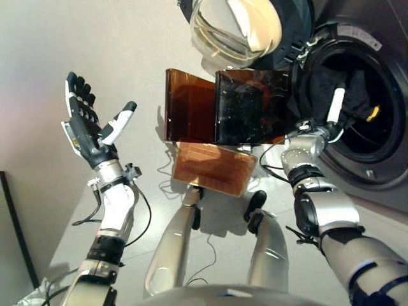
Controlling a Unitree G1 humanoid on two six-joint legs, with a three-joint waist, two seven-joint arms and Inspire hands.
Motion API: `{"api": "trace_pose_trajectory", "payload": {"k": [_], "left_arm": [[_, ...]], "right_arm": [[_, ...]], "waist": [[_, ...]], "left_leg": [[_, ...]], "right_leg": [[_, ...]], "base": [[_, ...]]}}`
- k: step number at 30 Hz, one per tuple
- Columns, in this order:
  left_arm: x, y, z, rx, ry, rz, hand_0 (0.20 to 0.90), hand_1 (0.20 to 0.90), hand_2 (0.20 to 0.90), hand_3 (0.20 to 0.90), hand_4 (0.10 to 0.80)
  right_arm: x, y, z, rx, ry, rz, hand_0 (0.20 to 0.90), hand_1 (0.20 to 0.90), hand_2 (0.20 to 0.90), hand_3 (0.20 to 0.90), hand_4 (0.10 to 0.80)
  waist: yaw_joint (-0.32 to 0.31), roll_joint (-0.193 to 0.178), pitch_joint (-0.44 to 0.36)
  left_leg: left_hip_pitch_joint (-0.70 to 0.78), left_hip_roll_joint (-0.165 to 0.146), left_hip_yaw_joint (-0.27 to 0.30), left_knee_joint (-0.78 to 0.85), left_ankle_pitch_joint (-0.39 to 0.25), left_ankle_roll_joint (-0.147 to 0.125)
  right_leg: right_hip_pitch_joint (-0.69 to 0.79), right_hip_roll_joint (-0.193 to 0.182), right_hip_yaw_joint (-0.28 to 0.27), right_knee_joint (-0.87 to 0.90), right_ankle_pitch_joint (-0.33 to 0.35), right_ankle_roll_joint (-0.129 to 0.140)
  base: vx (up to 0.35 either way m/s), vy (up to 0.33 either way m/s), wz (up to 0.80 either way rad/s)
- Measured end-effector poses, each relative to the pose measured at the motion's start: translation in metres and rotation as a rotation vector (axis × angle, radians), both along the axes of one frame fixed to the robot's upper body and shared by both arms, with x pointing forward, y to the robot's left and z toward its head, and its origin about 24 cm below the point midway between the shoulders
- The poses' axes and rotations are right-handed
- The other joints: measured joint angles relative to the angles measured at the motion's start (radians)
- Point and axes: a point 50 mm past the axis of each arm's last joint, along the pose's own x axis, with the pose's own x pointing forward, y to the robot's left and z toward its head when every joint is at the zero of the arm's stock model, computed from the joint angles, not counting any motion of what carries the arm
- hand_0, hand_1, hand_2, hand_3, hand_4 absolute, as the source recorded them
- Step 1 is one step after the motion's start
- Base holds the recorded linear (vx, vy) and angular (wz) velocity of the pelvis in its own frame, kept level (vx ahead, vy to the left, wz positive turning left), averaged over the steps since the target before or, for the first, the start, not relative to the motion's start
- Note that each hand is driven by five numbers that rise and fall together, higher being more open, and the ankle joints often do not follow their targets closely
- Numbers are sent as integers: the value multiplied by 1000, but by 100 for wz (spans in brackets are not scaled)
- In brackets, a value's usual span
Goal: Pick up the clothes and place them into the washing machine
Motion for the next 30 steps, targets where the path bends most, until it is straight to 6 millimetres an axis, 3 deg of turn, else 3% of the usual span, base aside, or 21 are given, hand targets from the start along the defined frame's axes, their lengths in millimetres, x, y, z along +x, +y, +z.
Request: {"api": "trace_pose_trajectory", "payload": {"k": [7, 12, 17, 18, 19, 20, 23, 30], "left_arm": [[-7, -4, 22, 13, -116, -38, 900, 900, 900, 900, 800], [-11, 4, 29, 46, -152, -4, 900, 900, 900, 900, 800], [-18, 14, 27, 72, -148, 29, 900, 900, 900, 900, 800], [-20, 17, 25, 78, -138, 35, 900, 900, 900, 900, 800], [-21, 18, 24, 82, -133, 37, 900, 900, 900, 900, 800], [-22, 19, 23, 77, -127, 37, 900, 900, 900, 900, 800], [-22, 20, 22, 63, -122, 24, 900, 900, 900, 900, 800], [-16, 18, 30, 48, -152, -22, 900, 900, 900, 900, 800]], "right_arm": [[-7, -32, 13, 11, -11, -102, 200, 200, 200, 200, 300], [-17, -80, 74, -60, -107, -240, 200, 200, 200, 200, 300], [-41, -122, 148, -231, -155, -381, 200, 200, 200, 200, 300], [-50, -131, 170, -285, -183, -420, 200, 200, 200, 200, 300], [-49, -130, 168, -312, -162, -423, 477, 477, 477, 477, 498], [-48, -129, 168, -314, -145, -421, 900, 900, 900, 900, 800], [-48, -126, 182, -331, -170, -424, 900, 900, 900, 900, 800], [-48, -124, 186, -352, -174, -423, 900, 900, 900, 900, 800]], "waist": [[28, 52, -7], [52, 113, -11], [57, 119, -14], [58, 121, -16], [58, 122, -16], [52, 124, -18], [51, 127, -20], [49, 126, -19]], "left_leg": [[-2, -19, 13, -40, 23, 8], [-11, -40, 13, -59, 39, 13], [-23, -54, 13, -60, 45, 15], [-30, -58, 12, -59, 47, 15], [-34, -59, 12, -59, 48, 16], [-46, -67, 14, -61, 50, 18], [-66, -72, 22, -64, 56, 23], [-67, -71, 24, -65, 57, 26]], "right_leg": [[-31, -22, 10, 13, -3, 8], [-61, -43, 17, 46, -10, 17], [-89, -60, 26, 76, -19, 19], [-98, -65, 28, 79, -20, 19], [-102, -65, 29, 81, -20, 20], [-123, -70, 40, 88, -20, 20], [-153, -73, 53, 91, -16, 26], [-150, -68, 57, 74, -5, 33]], "base": [[11, 51, 5], [-7, 12, 8], [28, 26, 9], [45, 29, 5], [80, 53, 8], [60, 41, 5], [35, 27, 2], [19, 28, -4]]}}
